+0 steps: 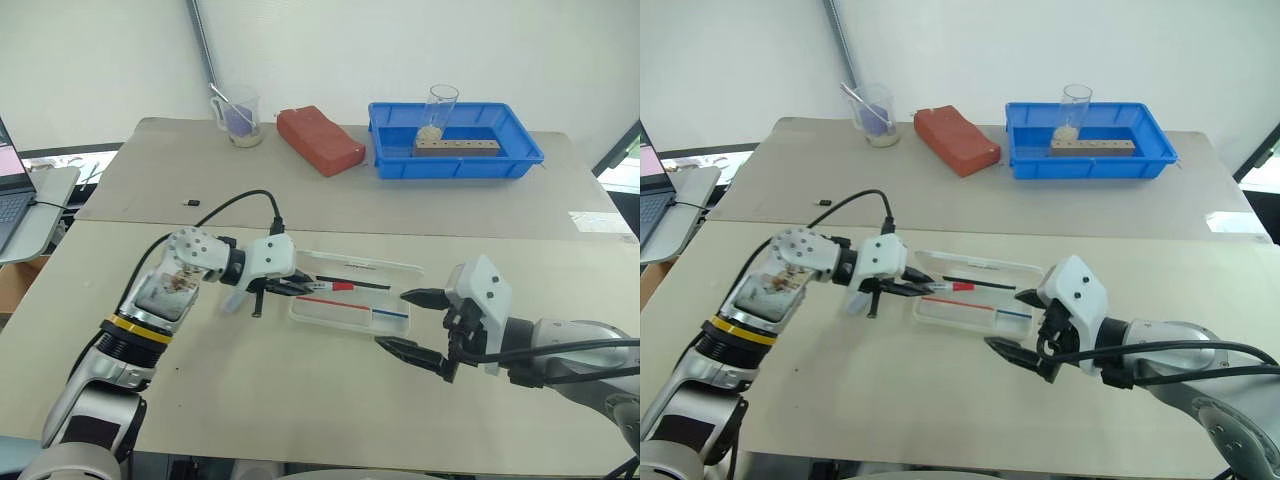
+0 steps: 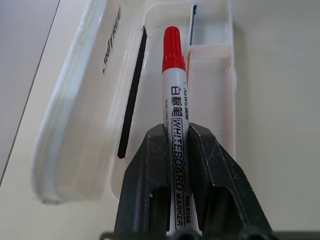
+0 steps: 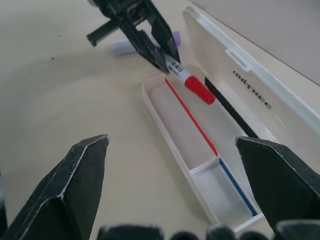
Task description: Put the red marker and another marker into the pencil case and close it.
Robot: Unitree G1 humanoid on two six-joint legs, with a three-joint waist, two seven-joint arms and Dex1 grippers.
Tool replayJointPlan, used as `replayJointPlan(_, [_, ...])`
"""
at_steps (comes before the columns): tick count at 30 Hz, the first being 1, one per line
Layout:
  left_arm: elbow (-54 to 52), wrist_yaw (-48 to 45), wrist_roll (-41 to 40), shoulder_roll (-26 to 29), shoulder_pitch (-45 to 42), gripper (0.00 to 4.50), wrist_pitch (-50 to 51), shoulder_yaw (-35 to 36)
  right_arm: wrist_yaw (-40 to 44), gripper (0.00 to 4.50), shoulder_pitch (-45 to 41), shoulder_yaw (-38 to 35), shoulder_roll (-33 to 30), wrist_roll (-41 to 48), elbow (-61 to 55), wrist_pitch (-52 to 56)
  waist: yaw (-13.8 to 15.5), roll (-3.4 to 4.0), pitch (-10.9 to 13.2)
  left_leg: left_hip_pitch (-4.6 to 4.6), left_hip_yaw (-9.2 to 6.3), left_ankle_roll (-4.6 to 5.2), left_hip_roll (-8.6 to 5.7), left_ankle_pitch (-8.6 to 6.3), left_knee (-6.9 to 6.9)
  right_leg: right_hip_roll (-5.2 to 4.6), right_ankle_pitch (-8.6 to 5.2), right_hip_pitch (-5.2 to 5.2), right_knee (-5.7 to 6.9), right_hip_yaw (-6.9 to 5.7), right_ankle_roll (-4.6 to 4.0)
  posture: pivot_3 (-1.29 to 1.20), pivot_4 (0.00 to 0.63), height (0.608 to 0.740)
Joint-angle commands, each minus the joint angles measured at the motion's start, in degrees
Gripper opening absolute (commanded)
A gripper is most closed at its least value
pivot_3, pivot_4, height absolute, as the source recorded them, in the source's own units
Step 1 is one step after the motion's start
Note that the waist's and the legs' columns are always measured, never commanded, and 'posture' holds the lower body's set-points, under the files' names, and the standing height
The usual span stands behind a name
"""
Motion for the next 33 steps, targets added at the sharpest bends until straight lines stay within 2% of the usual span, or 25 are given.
replayJointPlan(1, [0.95, 2.67, 2.17, -1.75, -1.58, 0.12, -3.77, -0.37, -2.05, 4.5, 1.6, -0.08, 1.09, -0.93, -2.24, -1.95, 0.16, 0.0, 0.0, -0.01, 0.0, 0.0, 0.0, 0.0, 0.0, 0.0, 0.0, 0.0, 0.0, 0.0, 0.0, 0.0, 0.15, 0.74])
replayJointPlan(7, [5.5, 5.63, 6.41, -4.3, -2.88, 0.12, -10.75, -2.13, -3.21, 4.5, 3.64, 0.34, 1.7, -1.91, -3.05, -2.91, 0.19, 0.01, -0.01, -0.03, -0.03, 0.0, -0.05, 0.0, 0.07, -0.01, 0.0, 0.06, -0.02, 0.02, 0.03, 0.0, 0.15, 0.74])
replayJointPlan(18, [8.84, 4.49, 6.83, -6.84, -4.66, 0.12, -13.8, -2.95, -3.72, 4.5, 2.0, 2.9, 2.49, -4.77, -1.35, -3.87, 0.09, 0.02, -0.01, -0.04, -0.11, 0.0, -0.08, 0.0, 0.06, 0.01, -0.01, 0.04, 0.01, 0.01, 0.05, 0.0, 0.15, 0.74])
replayJointPlan(27, [6.46, 3.51, 5.17, -5.31, -4.21, 4.43, -12.24, -0.94, -3.04, 4.5, 1.27, 2.98, 2.39, -4.7, -0.7, -3.73, 0.07, 0.03, -0.02, -0.04, -0.18, 0.0, -0.12, 0.0, 0.08, 0.01, -0.02, 0.08, 0.01, 0.0, 0.06, 0.0, 0.15, 0.74])
replayJointPlan(31, [2.45, 2.82, 3.03, -3.61, -3.34, 4.48, -9.46, 0.72, -2.23, 4.5, 0.68, 3.34, 2.18, -4.88, -0.31, -3.84, 0.09, 0.06, -0.04, -0.04, -0.2, 0.0, -0.11, 0.0, 0.08, 0.03, -0.02, 0.08, 0.01, 0.0, 0.06, 0.0, 0.15, 0.74])
replayJointPlan(33, [-2.41, 1.14, 0.51, -1.16, -2.38, 4.48, -4.96, 2.56, -1.35, 4.5, -0.02, 3.49, 1.86, -4.94, 0.12, -3.93, 0.04, 0.06, -0.04, -0.05, -0.21, 0.0, -0.11, 0.0, 0.08, 0.03, -0.02, 0.08, 0.01, 0.0, 0.06, 0.0, 0.15, 0.74])
